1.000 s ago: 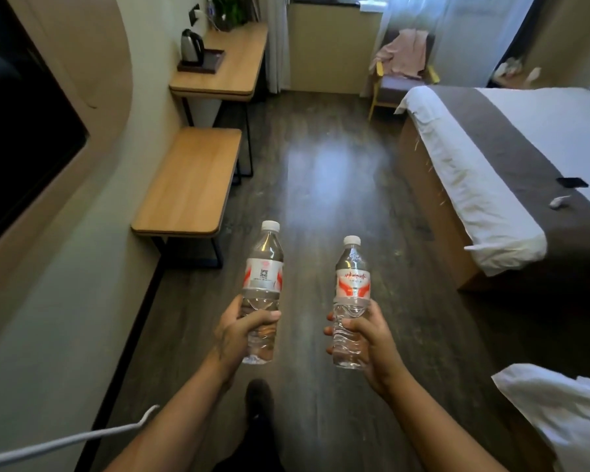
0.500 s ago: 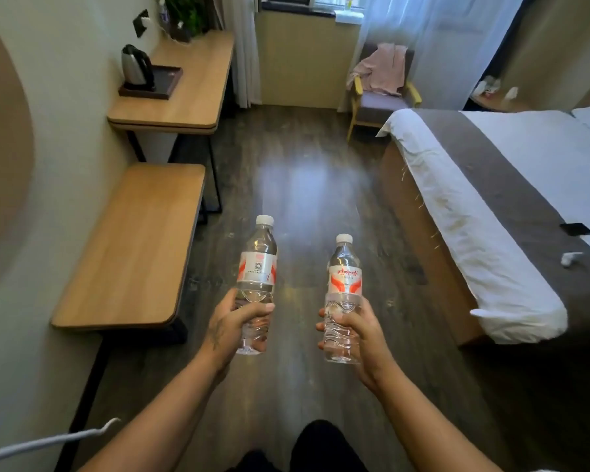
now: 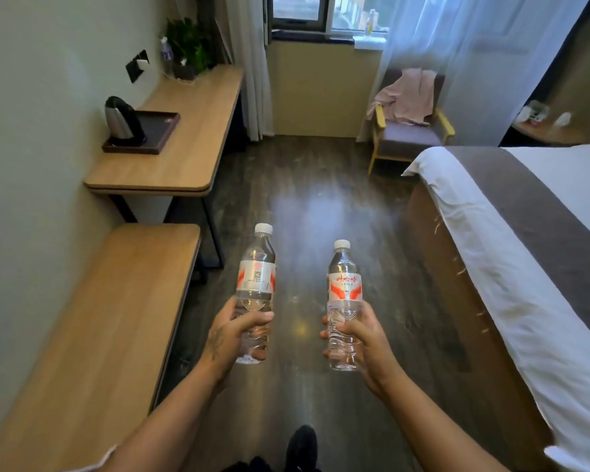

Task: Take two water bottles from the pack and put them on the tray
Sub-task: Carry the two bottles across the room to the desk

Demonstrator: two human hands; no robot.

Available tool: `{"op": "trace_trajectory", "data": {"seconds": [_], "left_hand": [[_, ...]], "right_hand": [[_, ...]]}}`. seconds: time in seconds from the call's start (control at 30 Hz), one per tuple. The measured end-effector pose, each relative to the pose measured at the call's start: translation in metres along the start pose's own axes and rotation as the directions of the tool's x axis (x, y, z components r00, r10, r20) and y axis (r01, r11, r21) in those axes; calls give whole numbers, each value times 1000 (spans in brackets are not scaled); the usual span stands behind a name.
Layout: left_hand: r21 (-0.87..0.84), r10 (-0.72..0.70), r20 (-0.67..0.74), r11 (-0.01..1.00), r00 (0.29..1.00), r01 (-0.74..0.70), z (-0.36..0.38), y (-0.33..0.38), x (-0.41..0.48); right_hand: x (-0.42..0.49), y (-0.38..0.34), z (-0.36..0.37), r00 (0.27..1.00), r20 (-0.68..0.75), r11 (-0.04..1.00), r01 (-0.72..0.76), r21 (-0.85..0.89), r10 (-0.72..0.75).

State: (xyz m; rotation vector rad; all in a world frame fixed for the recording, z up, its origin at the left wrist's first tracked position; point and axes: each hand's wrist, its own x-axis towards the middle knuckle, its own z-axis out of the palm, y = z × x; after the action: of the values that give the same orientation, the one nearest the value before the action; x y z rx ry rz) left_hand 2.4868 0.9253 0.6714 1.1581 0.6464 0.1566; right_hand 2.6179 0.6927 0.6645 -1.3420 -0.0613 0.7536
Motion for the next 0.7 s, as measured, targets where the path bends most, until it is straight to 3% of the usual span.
{"op": "trace_trajectory", "data": {"seconds": [0.3, 0.7], "left_hand": [[32, 53, -41, 998, 998, -52, 34, 101, 203], [77, 68, -12, 995, 998, -67, 31, 238, 524]], "right_hand": [[218, -104, 2, 999, 37, 998, -1, 61, -2], [529, -216, 31, 999, -20, 999, -38, 34, 39]]}}
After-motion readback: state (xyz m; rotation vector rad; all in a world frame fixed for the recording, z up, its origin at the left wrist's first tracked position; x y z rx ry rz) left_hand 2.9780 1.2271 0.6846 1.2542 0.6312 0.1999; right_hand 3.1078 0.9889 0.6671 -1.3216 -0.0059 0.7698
